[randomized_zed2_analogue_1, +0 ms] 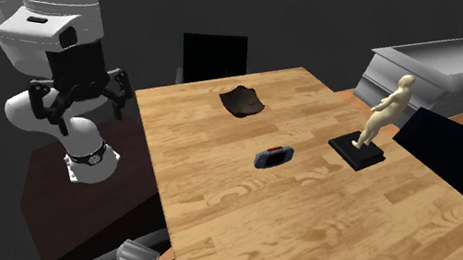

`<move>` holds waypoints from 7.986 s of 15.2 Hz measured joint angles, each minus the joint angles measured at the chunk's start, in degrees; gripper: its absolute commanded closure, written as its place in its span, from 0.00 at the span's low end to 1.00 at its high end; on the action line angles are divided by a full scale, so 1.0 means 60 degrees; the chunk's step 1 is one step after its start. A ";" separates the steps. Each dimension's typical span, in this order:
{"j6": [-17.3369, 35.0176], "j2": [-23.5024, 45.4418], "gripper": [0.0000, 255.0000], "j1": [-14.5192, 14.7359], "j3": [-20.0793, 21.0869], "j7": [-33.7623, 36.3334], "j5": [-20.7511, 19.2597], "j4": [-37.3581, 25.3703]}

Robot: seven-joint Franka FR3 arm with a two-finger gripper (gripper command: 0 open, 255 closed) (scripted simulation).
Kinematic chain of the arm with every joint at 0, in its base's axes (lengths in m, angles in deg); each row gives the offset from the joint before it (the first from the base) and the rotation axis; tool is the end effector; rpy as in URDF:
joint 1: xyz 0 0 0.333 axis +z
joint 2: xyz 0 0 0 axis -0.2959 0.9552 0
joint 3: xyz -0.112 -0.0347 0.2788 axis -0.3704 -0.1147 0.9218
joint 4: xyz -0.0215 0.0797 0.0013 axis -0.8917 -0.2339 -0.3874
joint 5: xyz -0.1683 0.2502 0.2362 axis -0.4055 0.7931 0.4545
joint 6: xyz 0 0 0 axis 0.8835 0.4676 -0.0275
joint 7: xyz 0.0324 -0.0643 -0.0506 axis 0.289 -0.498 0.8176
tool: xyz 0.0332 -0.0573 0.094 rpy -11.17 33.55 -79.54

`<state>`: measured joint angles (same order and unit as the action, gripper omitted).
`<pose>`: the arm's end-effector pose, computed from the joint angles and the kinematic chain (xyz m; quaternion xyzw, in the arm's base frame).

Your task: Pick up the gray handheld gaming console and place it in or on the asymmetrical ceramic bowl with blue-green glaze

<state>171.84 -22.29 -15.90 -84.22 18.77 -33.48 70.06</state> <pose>0.3066 0.0199 0.6022 0.9968 -0.0136 0.0359 0.0704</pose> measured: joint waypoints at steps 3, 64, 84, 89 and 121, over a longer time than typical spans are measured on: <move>0.0274 0.0302 0.00 0.0107 -0.0016 -0.0191 0.0016 -0.0011; 0.4862 1.1597 1.00 0.3734 0.2591 -0.4186 -0.0411 -0.5946; 0.3191 1.1086 1.00 0.3715 0.2702 -0.4344 -0.0178 -0.7127; 0.2586 1.0991 1.00 0.3738 0.2729 -0.4369 -0.0133 -0.7643; 0.2204 0.9036 1.00 0.6117 0.4474 -0.0243 0.0260 -0.6093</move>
<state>185.06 31.93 20.81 -57.37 17.31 -31.91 33.50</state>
